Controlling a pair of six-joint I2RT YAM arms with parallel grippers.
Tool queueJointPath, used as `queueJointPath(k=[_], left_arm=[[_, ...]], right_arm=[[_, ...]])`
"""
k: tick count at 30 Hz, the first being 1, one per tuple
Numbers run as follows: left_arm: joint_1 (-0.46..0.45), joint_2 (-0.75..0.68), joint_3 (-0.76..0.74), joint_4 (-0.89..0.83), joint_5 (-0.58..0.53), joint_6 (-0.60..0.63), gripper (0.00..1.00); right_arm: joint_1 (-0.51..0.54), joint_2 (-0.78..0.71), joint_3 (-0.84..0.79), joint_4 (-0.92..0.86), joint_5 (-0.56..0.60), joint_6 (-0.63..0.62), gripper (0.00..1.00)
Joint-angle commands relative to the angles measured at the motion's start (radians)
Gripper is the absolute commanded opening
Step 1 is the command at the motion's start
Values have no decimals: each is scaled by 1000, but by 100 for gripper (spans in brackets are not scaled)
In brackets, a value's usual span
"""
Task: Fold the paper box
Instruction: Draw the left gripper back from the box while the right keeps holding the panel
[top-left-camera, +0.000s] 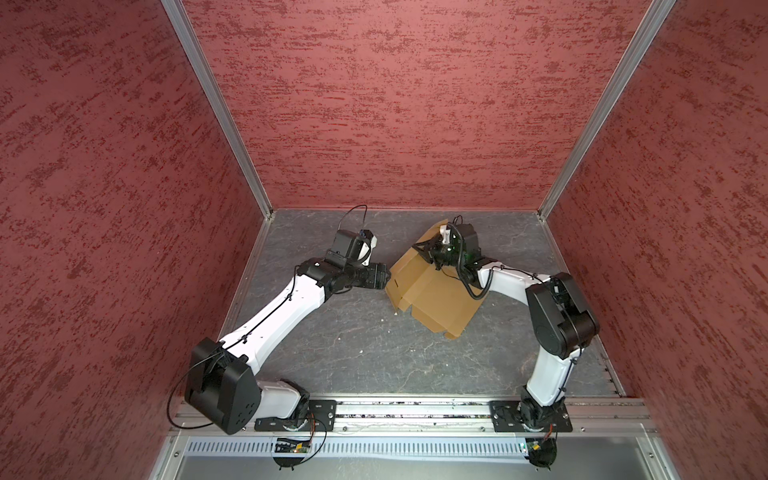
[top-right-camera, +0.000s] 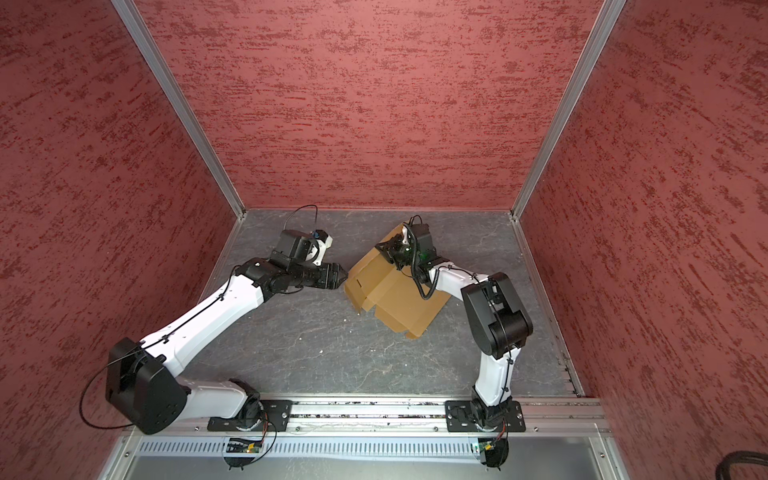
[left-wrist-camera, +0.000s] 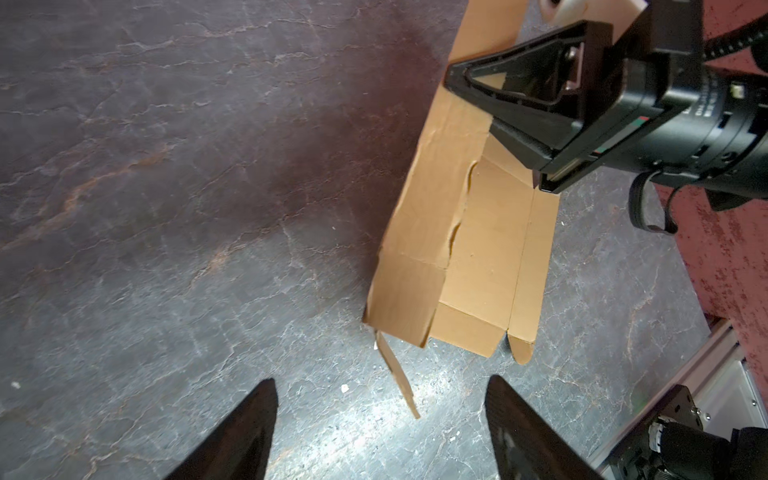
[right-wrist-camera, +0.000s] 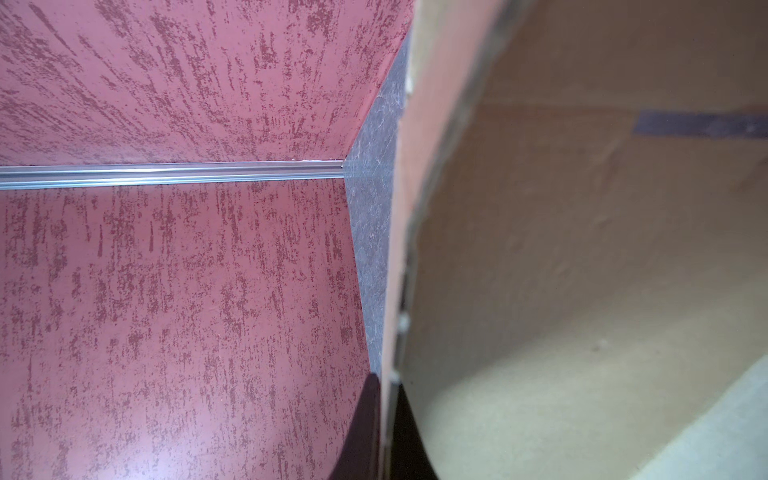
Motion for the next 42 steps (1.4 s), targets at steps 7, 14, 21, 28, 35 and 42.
queueJointPath(k=[7, 14, 21, 28, 35, 42], left_arm=[[-40, 63, -2, 13, -18, 70, 78], [-37, 104, -16, -16, -114, 72, 74], [-21, 133, -19, -41, -173, 61, 67], [4, 133, -18, -46, -205, 52, 62], [10, 127, -12, -40, -220, 43, 61], [4, 60, -13, -25, -179, 23, 61]], right_arm=[[3, -30, 32, -40, 44, 14, 7], [4, -24, 42, -43, 41, 10, 7], [3, -23, 45, -41, 34, 9, 7], [4, -24, 37, -38, 34, 7, 7], [3, -27, 33, -36, 32, 8, 6], [4, -27, 35, -38, 36, 7, 6]])
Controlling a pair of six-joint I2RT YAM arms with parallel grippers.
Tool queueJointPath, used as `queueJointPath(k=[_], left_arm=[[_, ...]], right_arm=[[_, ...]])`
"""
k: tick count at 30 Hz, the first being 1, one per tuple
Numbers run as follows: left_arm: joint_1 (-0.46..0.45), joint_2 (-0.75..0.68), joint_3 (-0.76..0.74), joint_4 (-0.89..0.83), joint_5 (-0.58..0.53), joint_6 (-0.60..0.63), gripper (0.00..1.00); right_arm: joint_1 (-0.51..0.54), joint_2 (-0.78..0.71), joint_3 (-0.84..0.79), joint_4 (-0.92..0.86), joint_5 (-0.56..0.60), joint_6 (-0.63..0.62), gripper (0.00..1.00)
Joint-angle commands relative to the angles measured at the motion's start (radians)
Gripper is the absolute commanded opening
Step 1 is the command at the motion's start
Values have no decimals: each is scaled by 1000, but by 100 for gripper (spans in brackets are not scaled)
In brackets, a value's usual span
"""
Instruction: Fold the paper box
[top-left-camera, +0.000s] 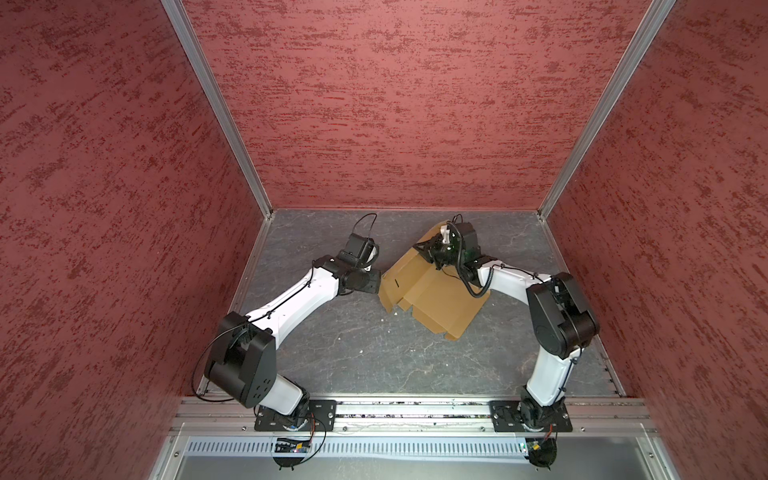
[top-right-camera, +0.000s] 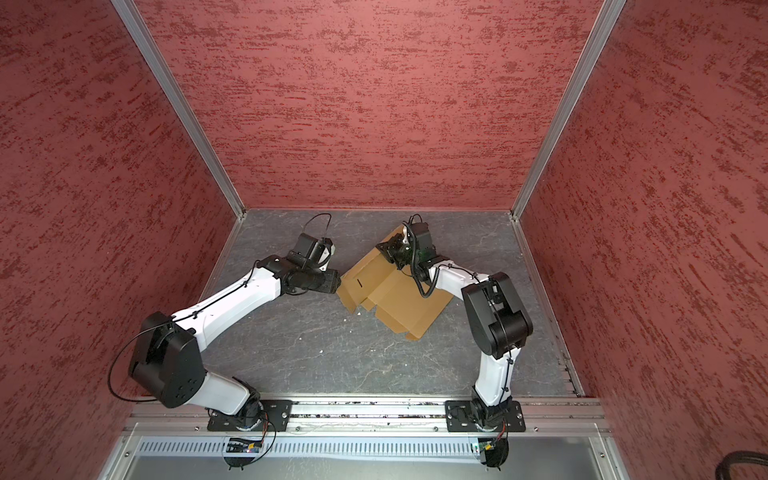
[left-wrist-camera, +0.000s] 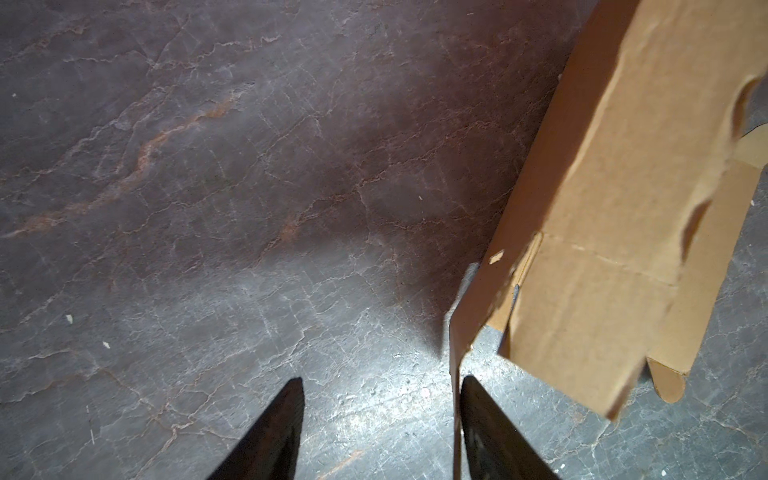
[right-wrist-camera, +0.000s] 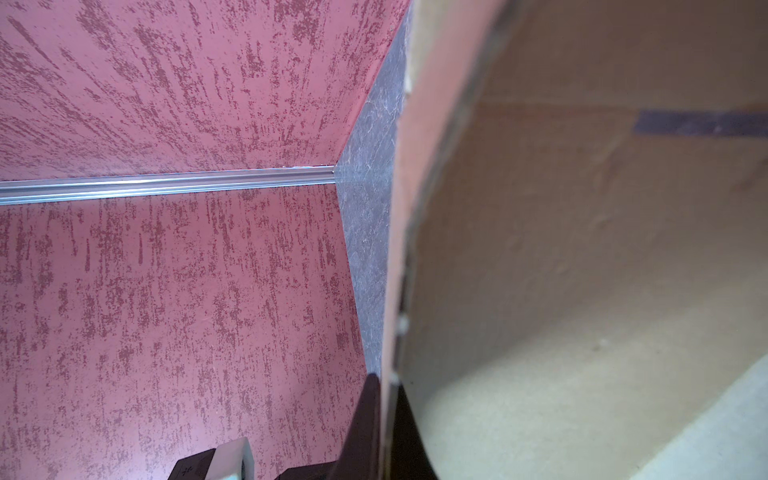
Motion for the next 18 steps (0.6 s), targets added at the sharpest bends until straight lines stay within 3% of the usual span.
queueJointPath(k=[1, 7, 18], left_arm=[[-3, -65, -2, 15, 28, -18, 61], [-13, -73, 28, 8, 49, -12, 61], [-67, 67, 98, 10, 51, 7, 59]], right_arm=[[4, -26, 20, 2, 22, 3, 6], [4, -26, 22, 2, 24, 2, 6], [4, -23, 22, 5, 26, 5, 6]])
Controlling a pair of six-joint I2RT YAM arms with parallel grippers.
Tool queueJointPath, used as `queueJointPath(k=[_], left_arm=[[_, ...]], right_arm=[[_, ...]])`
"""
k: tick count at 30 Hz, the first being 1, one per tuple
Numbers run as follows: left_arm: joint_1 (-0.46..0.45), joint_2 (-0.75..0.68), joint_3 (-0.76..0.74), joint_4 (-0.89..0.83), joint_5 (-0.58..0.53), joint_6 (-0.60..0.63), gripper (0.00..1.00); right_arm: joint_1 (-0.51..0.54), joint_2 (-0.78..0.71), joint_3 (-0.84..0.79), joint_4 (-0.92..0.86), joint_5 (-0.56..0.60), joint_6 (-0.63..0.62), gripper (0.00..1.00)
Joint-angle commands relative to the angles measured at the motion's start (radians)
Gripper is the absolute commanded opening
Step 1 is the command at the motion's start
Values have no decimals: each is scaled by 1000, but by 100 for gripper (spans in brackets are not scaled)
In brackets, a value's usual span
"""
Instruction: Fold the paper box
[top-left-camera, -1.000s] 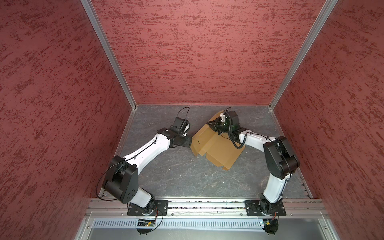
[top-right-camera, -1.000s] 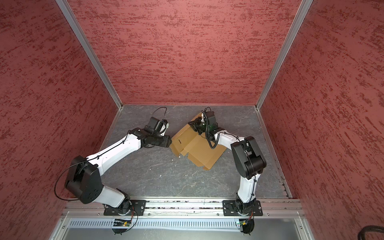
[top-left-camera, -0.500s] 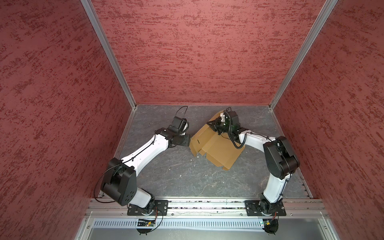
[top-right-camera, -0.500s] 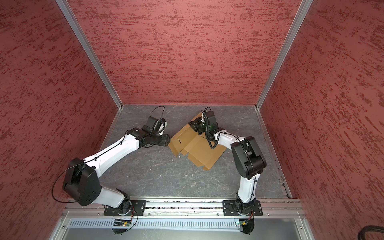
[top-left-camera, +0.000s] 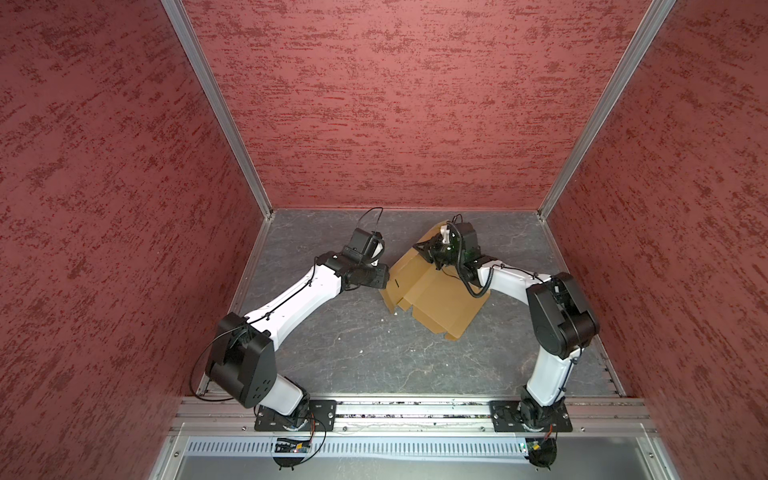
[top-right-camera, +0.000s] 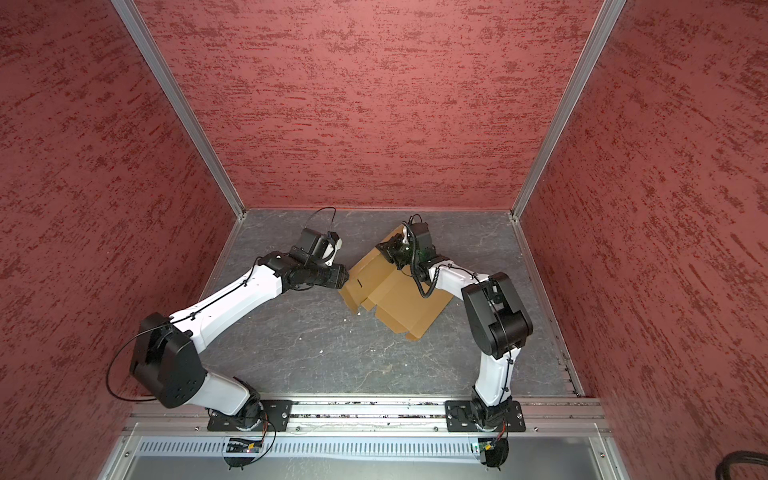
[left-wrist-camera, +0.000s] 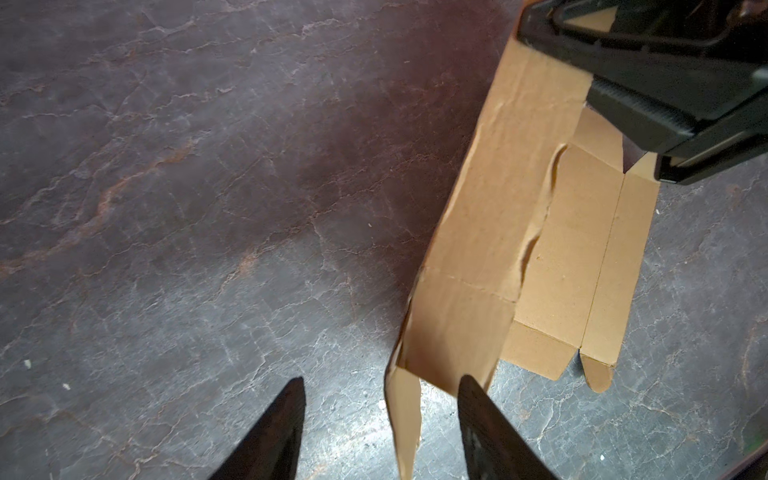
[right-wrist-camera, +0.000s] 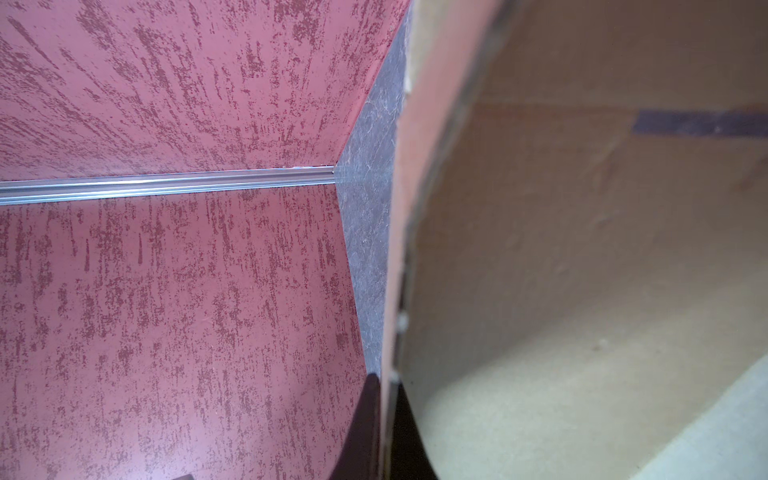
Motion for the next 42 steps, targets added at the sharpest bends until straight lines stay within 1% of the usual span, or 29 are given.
queueJointPath(k=[1, 11, 18, 22, 27, 30, 33, 37, 42], left_arm=[[-16, 33, 19, 7, 0, 11, 58], [-24, 91, 46, 58, -38, -25, 55], [-26, 84, 56, 101, -28, -81, 57], [-32, 7, -1, 100, -24, -118, 58], [-28, -168, -114, 82, -39, -151, 60], [-9, -276, -169, 65, -43, -163, 62], [20, -348, -224, 57, -43, -173, 62], [47, -368, -281, 54, -54, -183, 63], [39, -340, -334, 80, -63, -196, 61]], right_arm=[[5, -23, 22, 6, 24, 5, 6], [8, -21, 20, 24, 23, 13, 6], [8, -11, 16, 54, 23, 24, 6], [8, 1, 18, 68, 22, 29, 6], [7, 9, 25, 83, 10, 31, 6], [8, 4, 23, 84, -2, 16, 6], [8, -6, 14, 91, -17, -3, 6], [6, -9, -4, 127, -55, -20, 6], [2, -2, -44, 188, -88, -9, 6]])
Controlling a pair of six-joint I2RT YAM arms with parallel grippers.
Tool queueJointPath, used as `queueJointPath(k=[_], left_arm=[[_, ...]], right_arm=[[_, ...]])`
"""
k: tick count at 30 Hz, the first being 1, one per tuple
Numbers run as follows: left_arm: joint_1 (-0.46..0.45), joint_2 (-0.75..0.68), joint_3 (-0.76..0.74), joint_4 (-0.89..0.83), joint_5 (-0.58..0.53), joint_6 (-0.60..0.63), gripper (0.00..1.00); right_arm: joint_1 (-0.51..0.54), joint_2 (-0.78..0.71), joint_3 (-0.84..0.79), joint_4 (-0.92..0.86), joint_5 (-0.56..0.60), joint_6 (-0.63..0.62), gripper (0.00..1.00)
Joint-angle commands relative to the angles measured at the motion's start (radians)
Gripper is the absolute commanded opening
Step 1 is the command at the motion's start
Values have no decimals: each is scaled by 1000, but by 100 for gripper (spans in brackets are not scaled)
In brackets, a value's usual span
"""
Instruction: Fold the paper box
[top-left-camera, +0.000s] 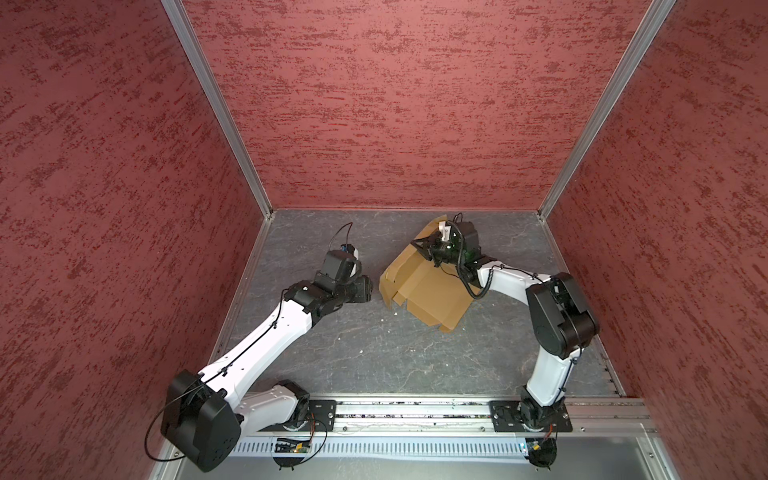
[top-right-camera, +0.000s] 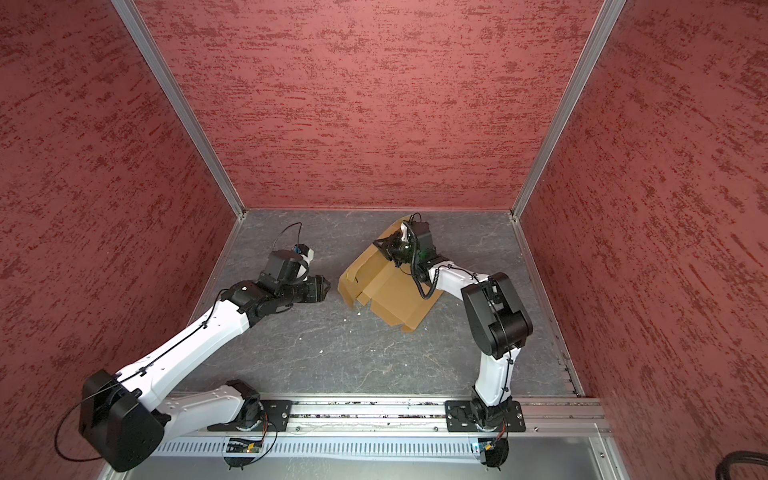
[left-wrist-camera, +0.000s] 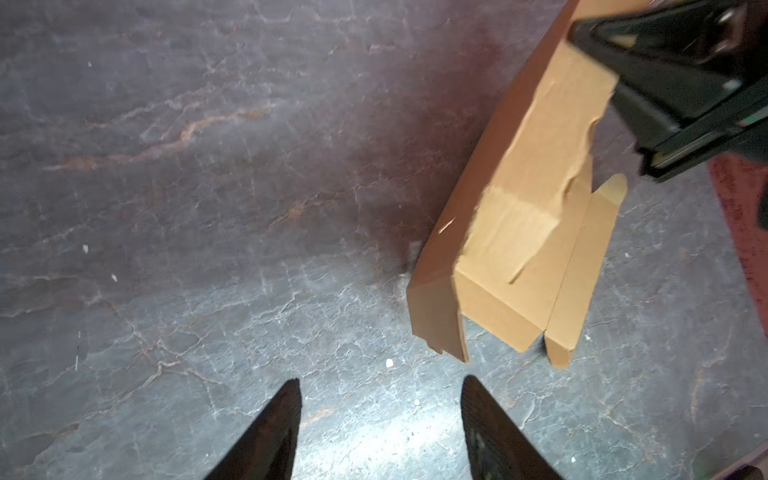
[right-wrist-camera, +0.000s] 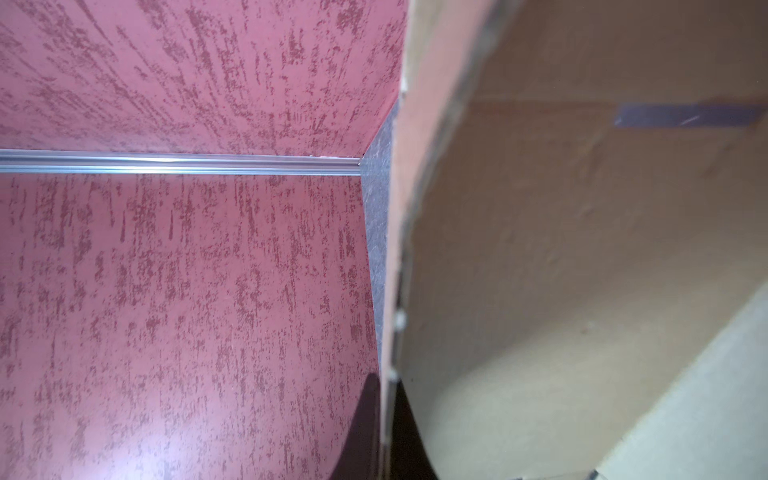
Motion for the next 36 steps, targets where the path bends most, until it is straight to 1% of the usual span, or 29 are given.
queueJointPath(k=[1, 8, 14, 20, 27, 36], left_arm=[[-13, 17, -27, 14, -21, -17, 61], [-82, 98, -66, 95, -66, -21, 60], [-117, 193, -20, 151, -91, -9, 59], [-128, 256, 25, 177, -102, 16, 59], [-140, 293, 51, 193, -108, 40, 58], [-167, 303, 48, 249, -100, 76, 58]], right_arm=[[-1, -1, -26, 78, -34, 1, 6], [-6, 11, -17, 91, -47, 3, 6], [-6, 17, -21, 98, -48, 10, 6], [-6, 18, -25, 102, -49, 10, 6], [-6, 19, -32, 109, -50, 13, 6], [-6, 20, -44, 123, -52, 24, 6]])
